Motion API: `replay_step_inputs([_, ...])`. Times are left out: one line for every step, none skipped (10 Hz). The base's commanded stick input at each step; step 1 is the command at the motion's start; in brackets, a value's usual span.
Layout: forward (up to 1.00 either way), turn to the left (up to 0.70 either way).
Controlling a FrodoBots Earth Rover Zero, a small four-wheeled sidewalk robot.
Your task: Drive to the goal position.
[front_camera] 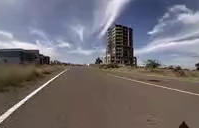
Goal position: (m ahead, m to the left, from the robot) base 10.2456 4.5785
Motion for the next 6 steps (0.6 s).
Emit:
replay_step_inputs([1.0,0.4])
replay_step_inputs([1.0,0.4])
replay_step_inputs([1.0,0.4])
replay_step_inputs([1.0,0.4])
replay_step_inputs([1.0,0.3])
replay_step_inputs([1.0,0.21])
